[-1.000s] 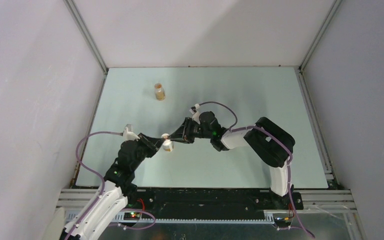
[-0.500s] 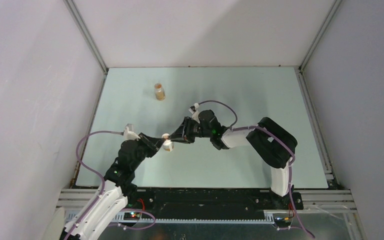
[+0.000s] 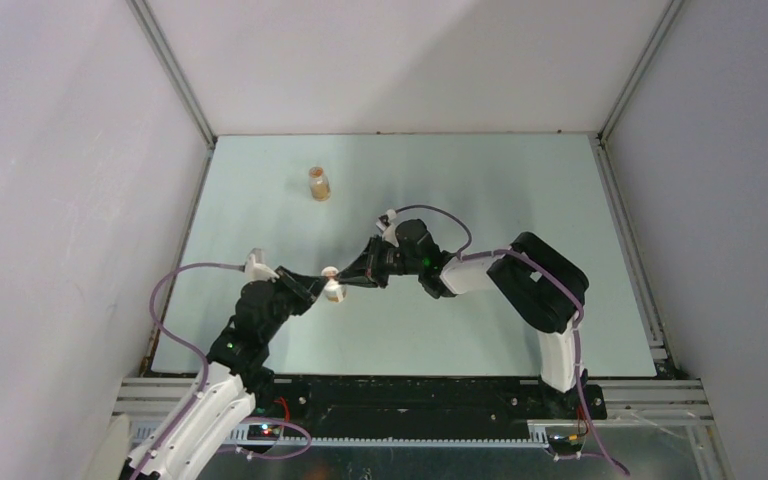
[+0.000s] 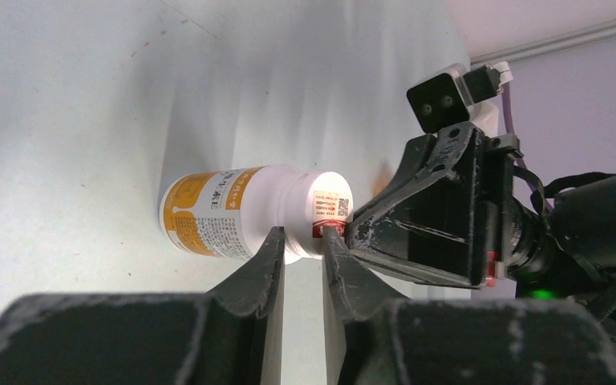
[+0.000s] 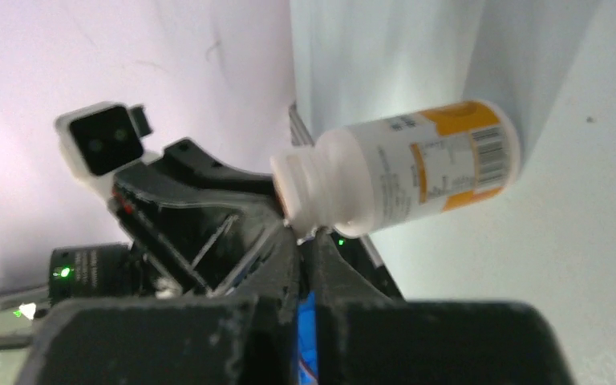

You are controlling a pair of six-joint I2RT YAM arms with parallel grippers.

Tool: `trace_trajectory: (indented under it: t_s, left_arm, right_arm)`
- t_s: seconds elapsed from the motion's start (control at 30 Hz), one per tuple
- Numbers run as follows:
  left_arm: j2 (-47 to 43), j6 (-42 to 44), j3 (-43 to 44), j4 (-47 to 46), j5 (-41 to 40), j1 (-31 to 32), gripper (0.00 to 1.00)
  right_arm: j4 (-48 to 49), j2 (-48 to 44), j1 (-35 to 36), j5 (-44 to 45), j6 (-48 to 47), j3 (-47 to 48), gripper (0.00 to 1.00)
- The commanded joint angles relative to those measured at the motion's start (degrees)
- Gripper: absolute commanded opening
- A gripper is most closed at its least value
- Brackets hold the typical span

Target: Sort the pills into containers

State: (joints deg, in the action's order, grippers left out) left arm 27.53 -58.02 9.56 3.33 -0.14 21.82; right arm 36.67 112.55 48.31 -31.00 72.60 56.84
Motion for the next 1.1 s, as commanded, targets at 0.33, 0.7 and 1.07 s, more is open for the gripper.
trace_trajectory:
  t_s: [0.33,0.7,1.07]
  left_arm:
    - [-0.4,1.6,2.1,5.0,1.9,0.4,0.00]
    - [1.6,6.4,10.5,9.2,-0.5,0.0,0.43]
    - [1.9,19.8,19.4,18.8,-4.4,0.0,0.76]
  right_arm:
    - [2.3,1.8,-0.6,-1.3,2.9,1.4,0.00]
    - [-16.7,-7.9,-2.2,2.8,-12.3,8.4,0.56]
    - [-40.1,-19.7,-1.4,21.3,-23.9,8.1,0.61]
